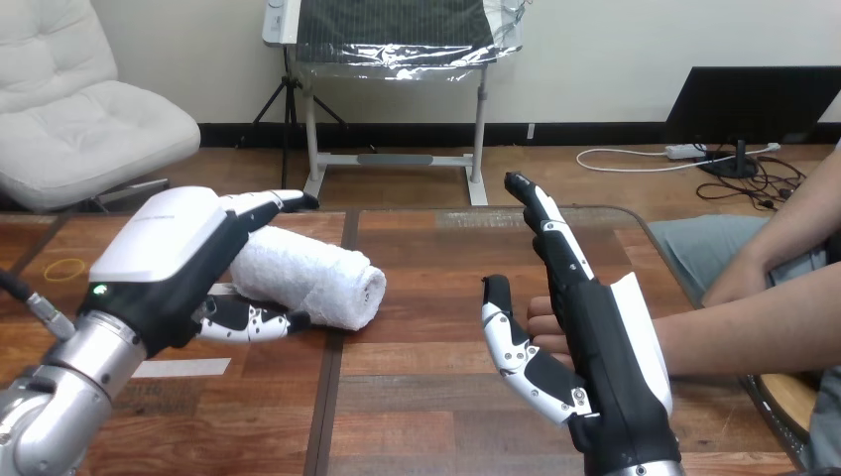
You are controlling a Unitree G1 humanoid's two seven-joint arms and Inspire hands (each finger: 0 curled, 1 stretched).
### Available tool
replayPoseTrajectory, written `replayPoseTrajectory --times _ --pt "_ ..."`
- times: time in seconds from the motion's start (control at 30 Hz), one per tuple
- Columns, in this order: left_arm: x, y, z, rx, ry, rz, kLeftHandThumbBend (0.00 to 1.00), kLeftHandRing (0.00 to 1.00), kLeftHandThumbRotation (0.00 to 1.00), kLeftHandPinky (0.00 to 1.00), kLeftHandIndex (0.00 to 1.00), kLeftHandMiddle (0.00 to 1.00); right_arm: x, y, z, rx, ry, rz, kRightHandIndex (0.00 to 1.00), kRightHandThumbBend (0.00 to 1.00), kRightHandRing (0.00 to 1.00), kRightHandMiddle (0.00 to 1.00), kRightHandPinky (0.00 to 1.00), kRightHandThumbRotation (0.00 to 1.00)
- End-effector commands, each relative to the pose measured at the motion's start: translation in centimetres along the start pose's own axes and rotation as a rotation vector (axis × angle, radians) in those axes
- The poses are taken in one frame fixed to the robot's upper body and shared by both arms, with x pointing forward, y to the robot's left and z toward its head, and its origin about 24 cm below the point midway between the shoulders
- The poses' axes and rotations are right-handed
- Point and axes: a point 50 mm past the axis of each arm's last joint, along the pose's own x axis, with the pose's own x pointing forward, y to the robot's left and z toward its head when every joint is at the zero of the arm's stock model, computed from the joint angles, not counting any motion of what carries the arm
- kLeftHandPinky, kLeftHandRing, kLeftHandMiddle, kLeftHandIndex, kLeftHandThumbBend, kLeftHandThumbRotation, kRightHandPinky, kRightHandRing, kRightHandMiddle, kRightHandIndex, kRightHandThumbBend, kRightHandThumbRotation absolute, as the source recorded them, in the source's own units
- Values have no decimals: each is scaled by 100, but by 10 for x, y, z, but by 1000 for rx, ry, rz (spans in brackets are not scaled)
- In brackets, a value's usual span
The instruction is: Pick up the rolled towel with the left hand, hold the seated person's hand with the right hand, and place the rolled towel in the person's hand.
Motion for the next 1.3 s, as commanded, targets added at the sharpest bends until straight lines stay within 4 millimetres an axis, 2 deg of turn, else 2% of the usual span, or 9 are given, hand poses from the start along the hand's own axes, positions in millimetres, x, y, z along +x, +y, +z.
replayPoseTrajectory --times 0.0,0.4,0.8,1.27 --pt "8 13 4 97 -38 66 75 89 20 84 88 90 10 -1 11 20 -64 -18 95 0 100 100 100 0" --pt "25 12 -2 244 -75 54 76 94 19 94 93 94 11 -2 11 17 -68 -19 95 0 100 100 100 0" --pt "50 16 -4 320 -73 -63 79 96 19 98 94 96 12 -3 11 10 -69 -20 95 0 100 100 100 0" --pt "80 13 1 406 -101 -160 86 96 17 98 94 95 12 -3 10 7 -67 -14 95 0 100 100 100 0"
